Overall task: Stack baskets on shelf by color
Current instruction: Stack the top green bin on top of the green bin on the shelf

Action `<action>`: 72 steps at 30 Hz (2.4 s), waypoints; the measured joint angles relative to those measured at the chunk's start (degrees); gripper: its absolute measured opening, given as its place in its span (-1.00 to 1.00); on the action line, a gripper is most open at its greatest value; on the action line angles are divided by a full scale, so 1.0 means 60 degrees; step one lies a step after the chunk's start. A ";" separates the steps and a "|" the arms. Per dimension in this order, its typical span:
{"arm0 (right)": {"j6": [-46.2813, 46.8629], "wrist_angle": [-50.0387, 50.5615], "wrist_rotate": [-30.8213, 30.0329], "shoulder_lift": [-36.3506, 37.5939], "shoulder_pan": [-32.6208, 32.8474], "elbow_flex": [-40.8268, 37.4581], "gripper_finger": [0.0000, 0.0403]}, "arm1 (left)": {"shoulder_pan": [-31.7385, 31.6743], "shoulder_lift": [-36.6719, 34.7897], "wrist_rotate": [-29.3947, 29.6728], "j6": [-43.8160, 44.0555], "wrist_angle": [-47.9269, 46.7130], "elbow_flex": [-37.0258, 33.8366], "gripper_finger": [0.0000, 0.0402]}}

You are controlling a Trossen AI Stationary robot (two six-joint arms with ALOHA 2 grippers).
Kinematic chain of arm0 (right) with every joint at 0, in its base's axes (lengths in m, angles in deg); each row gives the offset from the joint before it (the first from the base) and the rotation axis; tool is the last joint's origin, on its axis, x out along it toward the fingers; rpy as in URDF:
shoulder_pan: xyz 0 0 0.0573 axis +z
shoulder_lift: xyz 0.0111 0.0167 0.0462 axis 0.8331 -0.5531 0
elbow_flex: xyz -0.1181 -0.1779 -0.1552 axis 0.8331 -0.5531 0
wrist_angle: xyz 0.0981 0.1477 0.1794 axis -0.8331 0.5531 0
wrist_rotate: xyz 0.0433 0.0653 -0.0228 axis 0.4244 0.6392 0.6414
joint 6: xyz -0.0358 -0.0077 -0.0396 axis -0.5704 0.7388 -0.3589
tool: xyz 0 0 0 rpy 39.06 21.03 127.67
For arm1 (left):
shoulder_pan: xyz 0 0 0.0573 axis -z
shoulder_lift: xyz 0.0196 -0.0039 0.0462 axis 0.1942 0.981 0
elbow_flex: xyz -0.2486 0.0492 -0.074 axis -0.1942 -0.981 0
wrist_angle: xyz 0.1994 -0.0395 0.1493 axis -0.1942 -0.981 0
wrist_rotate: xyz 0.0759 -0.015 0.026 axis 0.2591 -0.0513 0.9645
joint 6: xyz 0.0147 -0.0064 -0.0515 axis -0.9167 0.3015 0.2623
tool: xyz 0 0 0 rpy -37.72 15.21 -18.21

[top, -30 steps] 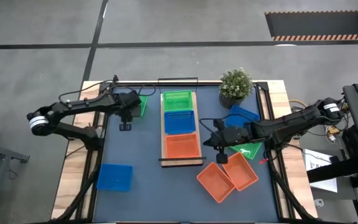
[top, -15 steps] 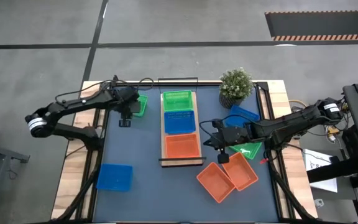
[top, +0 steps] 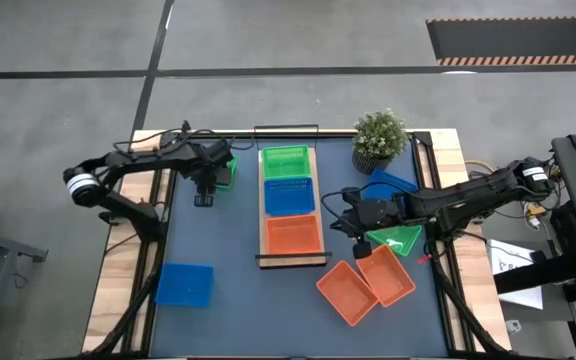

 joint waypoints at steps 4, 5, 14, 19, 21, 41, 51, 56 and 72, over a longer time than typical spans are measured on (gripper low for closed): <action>-0.0233 -0.0045 -0.0001 0.0078 0.0001 0.0000 -0.96 | 0.0000 0.0070 0.0247 0.0282 0.0013 0.0026 -0.94; -0.0236 -0.0048 -0.0001 0.0118 0.0001 0.0000 -0.96 | 0.0005 0.0066 0.0385 0.0488 0.0011 0.0054 -0.96; 0.0024 0.0233 -0.0001 0.0375 0.0001 0.0000 -0.96 | 0.1018 -0.0703 0.1676 0.3402 -0.1772 0.1324 -1.00; 0.0132 0.0192 0.0003 0.0461 -0.0003 0.0000 -0.96 | 0.2587 -0.1186 0.1509 0.6015 -0.3237 0.2697 -1.00; 0.0135 0.0208 0.0005 0.0462 -0.0001 0.0000 -0.96 | 0.3421 -0.1263 0.1280 0.7023 -0.3707 0.3347 -1.00; 0.0295 0.0556 0.0036 0.0443 0.0001 0.0000 -0.96 | 0.6479 0.2886 0.0933 0.7738 -0.4268 1.0690 -1.00; 0.0908 0.1234 -0.0001 0.0619 0.0001 -0.0004 -0.96 | 0.4685 0.4651 0.0947 0.4847 -0.3951 1.1271 -1.00; 0.1039 0.1212 -0.0001 0.0706 0.0001 -0.0004 -0.96 | 0.4223 0.5201 0.0940 0.4287 -0.3615 1.1267 -1.00; 0.1138 0.1260 -0.0001 0.0695 0.0001 -0.0004 -0.96 | 0.3747 0.5516 0.1107 0.4073 -0.2421 1.0621 -1.00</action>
